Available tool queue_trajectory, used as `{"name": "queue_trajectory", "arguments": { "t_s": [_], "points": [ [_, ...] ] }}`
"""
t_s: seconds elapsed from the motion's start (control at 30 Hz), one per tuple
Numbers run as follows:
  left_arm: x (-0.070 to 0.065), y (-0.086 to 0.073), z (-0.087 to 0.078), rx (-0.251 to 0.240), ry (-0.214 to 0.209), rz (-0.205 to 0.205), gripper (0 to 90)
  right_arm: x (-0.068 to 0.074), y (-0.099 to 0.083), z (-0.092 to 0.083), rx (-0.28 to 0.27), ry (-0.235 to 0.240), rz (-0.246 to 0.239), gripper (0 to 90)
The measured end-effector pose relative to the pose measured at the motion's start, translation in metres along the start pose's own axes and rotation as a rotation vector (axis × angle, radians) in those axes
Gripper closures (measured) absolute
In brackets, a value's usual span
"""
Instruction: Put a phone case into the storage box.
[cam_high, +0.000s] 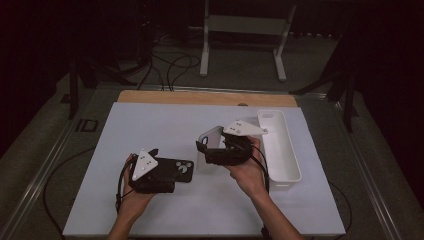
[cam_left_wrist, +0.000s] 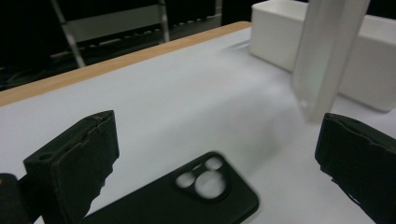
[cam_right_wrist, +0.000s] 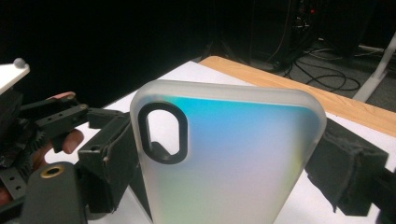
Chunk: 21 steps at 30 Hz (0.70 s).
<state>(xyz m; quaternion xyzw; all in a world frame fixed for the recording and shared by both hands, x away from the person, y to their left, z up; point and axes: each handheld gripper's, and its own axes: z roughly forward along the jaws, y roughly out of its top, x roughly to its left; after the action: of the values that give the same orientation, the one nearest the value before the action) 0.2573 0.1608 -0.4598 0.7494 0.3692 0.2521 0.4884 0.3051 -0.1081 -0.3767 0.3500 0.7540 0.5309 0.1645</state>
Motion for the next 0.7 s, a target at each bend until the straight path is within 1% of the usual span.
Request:
{"name": "queue_trajectory", "arguments": {
  "t_s": [0.1,0.13,0.27,0.4,0.47,0.57,0.7],
  "points": [
    [0.008,-0.009,-0.008,-0.008,0.030,-0.015,0.2,-0.001,0.000,0.000,0.002,-0.005,-0.003,16.8],
    [0.010,-0.011,-0.010,-0.003,0.042,-0.020,0.2,-0.001,0.000,0.000,0.001,-0.006,-0.002,16.7],
    [0.019,-0.023,-0.019,0.004,0.078,-0.020,0.2,-0.003,0.000,-0.001,0.000,-0.012,0.000,16.8],
    [0.024,-0.031,-0.022,-0.003,0.101,-0.035,0.2,-0.005,0.000,0.000,0.000,-0.017,0.006,16.7],
    [0.024,-0.033,-0.023,-0.004,0.106,-0.027,0.2,-0.005,0.001,0.001,-0.001,-0.018,0.005,16.7],
    [0.023,-0.036,-0.024,0.007,0.112,0.000,0.2,-0.005,0.003,0.003,-0.003,-0.022,-0.001,16.8],
    [0.022,-0.038,-0.025,0.001,0.121,0.003,0.2,-0.008,0.005,0.004,-0.003,-0.031,-0.002,16.8]
  ]
}}
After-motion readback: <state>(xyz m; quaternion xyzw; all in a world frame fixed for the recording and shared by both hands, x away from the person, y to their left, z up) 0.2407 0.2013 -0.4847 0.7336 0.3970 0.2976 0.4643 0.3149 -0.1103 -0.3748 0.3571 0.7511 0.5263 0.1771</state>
